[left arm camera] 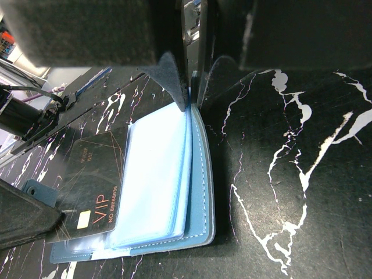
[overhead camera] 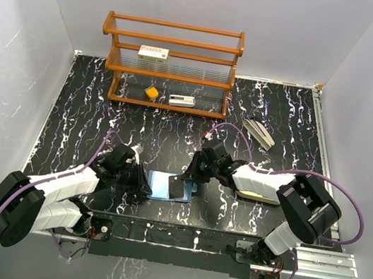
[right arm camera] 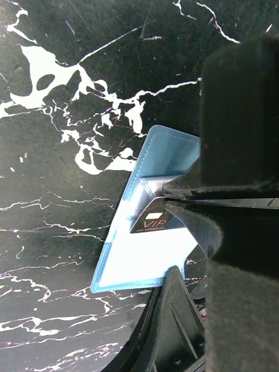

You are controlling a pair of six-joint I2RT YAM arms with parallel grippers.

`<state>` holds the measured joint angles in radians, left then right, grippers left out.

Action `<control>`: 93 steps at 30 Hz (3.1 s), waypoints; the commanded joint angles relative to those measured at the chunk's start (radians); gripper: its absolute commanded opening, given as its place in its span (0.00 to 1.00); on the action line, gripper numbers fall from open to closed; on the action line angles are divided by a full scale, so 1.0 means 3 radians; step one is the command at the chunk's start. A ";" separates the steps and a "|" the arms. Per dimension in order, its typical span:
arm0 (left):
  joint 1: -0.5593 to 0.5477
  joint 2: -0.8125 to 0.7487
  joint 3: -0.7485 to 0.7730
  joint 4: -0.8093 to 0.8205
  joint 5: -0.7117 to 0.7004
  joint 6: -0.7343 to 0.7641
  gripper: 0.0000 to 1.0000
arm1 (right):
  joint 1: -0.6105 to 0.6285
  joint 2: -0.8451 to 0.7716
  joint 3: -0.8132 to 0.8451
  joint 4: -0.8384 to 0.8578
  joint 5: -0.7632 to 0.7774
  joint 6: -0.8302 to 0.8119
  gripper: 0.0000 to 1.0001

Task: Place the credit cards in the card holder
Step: Insert the credit card into the card holder.

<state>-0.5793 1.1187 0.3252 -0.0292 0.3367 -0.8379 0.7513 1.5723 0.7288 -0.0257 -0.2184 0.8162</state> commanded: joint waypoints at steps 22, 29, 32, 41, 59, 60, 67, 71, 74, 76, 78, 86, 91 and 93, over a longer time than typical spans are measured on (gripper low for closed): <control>-0.0012 0.0038 -0.0091 0.0067 0.0177 0.0037 0.08 | -0.0016 0.0225 0.0117 0.0175 0.0067 -0.0046 0.00; -0.0012 0.0041 -0.0116 0.0188 0.0260 0.0017 0.08 | -0.0019 0.0266 0.0064 0.0360 0.0002 0.0076 0.00; -0.0015 0.0040 -0.0113 0.0201 0.0270 0.0020 0.08 | -0.0015 0.0268 0.0037 0.0414 0.0017 0.0105 0.00; -0.0012 0.0026 -0.0136 0.0320 0.0345 -0.0025 0.20 | 0.0011 0.0310 -0.0034 0.0594 -0.0049 0.0281 0.00; -0.0013 0.0063 -0.0123 0.0494 0.0342 0.0001 0.27 | 0.0127 0.0173 0.0076 0.0136 0.0086 0.0203 0.26; -0.0012 0.0081 -0.0113 0.0515 0.0355 0.0001 0.27 | 0.0140 0.0196 0.0093 0.0132 0.0080 0.0208 0.26; -0.0012 0.0157 -0.0058 0.0573 0.0406 0.0033 0.28 | 0.0223 0.0319 0.0222 0.0171 0.0032 0.0260 0.29; -0.0012 0.0162 -0.0032 0.0582 0.0410 0.0047 0.28 | 0.0255 0.0349 0.0214 0.0282 0.0008 0.0380 0.28; -0.0012 0.0178 -0.0021 0.0583 0.0406 0.0055 0.28 | 0.0276 0.0319 0.0206 0.0301 0.0049 0.0411 0.31; -0.0013 0.0196 -0.0013 0.0584 0.0401 0.0062 0.28 | 0.0281 0.0272 0.0183 0.0299 0.0081 0.0411 0.34; -0.0015 0.0211 -0.0001 0.0589 0.0396 0.0063 0.28 | 0.0287 0.0249 0.0182 0.0250 0.0076 0.0395 0.37; -0.0014 0.0205 -0.0009 0.0689 0.0425 0.0007 0.28 | 0.0335 0.0253 0.0125 0.0434 -0.0039 0.0492 0.24; -0.0012 0.0207 0.0016 0.0701 0.0438 0.0011 0.28 | 0.0341 0.0222 0.0051 0.0620 -0.0058 0.0629 0.24; -0.0012 0.0229 0.0036 0.0696 0.0437 0.0018 0.28 | 0.0344 0.0235 0.0046 0.0595 -0.0053 0.0624 0.24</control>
<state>-0.5793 1.1851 0.2958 0.1555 0.4465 -0.8383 0.8448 1.6596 0.7490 0.0860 -0.2195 0.9752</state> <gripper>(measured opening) 0.281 0.238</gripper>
